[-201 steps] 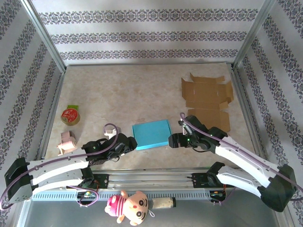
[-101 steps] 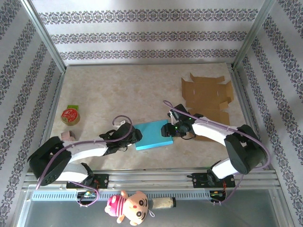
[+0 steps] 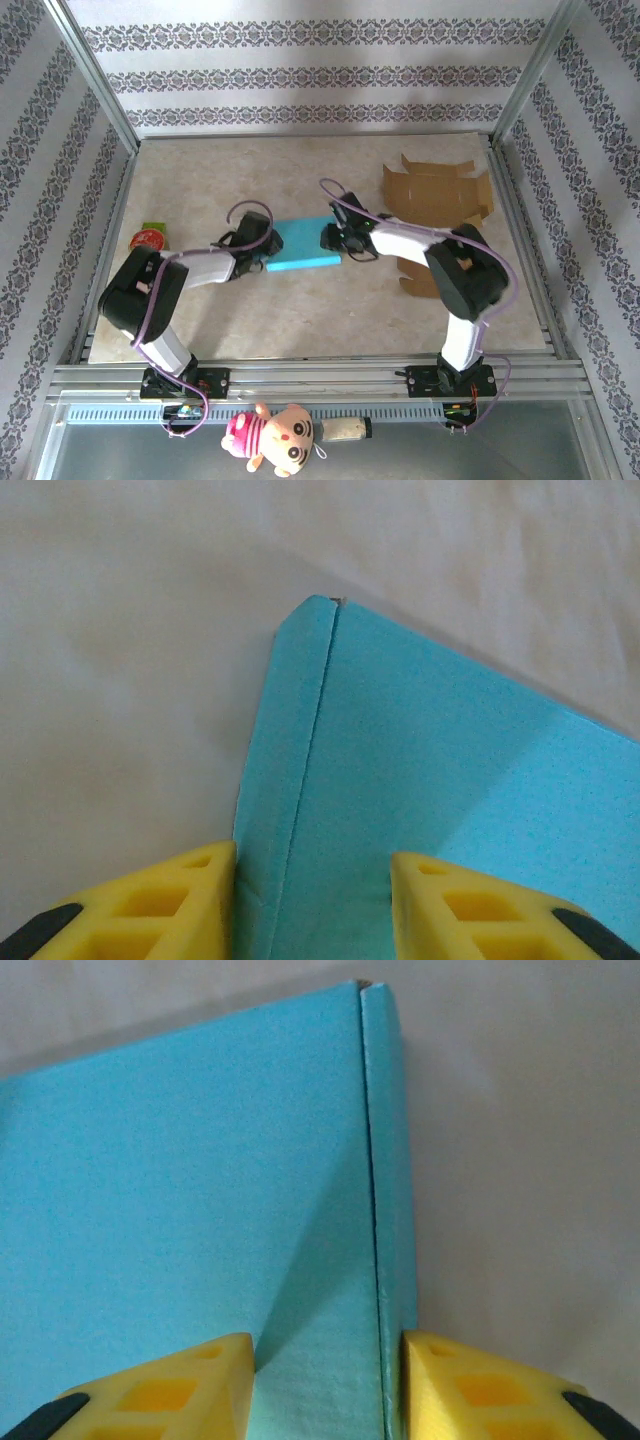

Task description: Fold the paper box

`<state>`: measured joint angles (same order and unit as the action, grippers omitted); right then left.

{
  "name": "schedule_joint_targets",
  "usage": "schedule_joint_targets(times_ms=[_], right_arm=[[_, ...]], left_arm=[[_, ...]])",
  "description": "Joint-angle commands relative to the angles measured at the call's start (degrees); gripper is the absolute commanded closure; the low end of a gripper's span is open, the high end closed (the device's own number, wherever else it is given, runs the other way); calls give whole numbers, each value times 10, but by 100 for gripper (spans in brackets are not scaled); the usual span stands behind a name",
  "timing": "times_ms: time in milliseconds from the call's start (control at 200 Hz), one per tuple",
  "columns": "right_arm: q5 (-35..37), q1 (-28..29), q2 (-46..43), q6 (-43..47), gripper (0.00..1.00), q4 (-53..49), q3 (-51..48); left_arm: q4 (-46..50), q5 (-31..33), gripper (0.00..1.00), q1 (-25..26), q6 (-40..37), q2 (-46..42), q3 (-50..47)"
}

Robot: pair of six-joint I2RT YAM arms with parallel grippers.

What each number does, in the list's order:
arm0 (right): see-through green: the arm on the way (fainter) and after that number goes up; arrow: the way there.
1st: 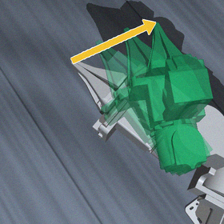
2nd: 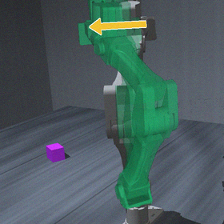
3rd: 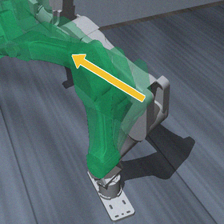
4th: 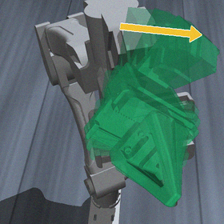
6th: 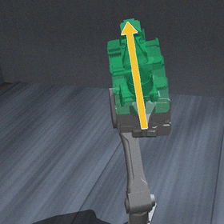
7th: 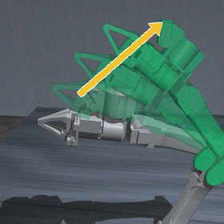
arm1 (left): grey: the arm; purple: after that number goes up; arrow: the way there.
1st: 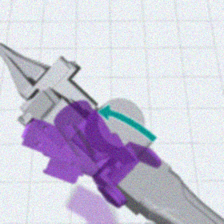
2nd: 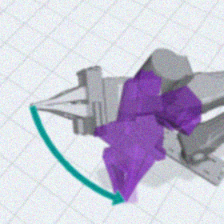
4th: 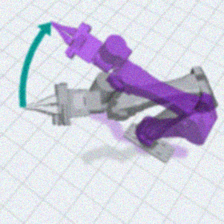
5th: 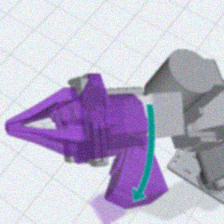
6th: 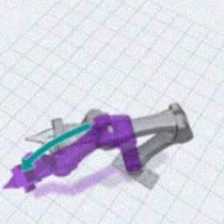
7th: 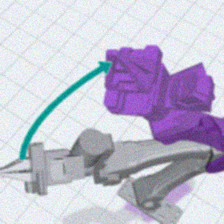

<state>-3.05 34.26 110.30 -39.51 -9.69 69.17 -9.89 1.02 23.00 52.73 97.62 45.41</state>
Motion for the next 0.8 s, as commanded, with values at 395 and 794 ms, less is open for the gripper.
schedule_joint_targets(times_ms=[395, 794], right_arm=[[-20, -19, 370, 61, 36, -135, 650], [6, -147, 35, 311, 2, -227, 412]], left_arm=[[-58, -88, 44, -163, -115, 290, 353], [4, -59, 5, -192, -204, 61, 273]])
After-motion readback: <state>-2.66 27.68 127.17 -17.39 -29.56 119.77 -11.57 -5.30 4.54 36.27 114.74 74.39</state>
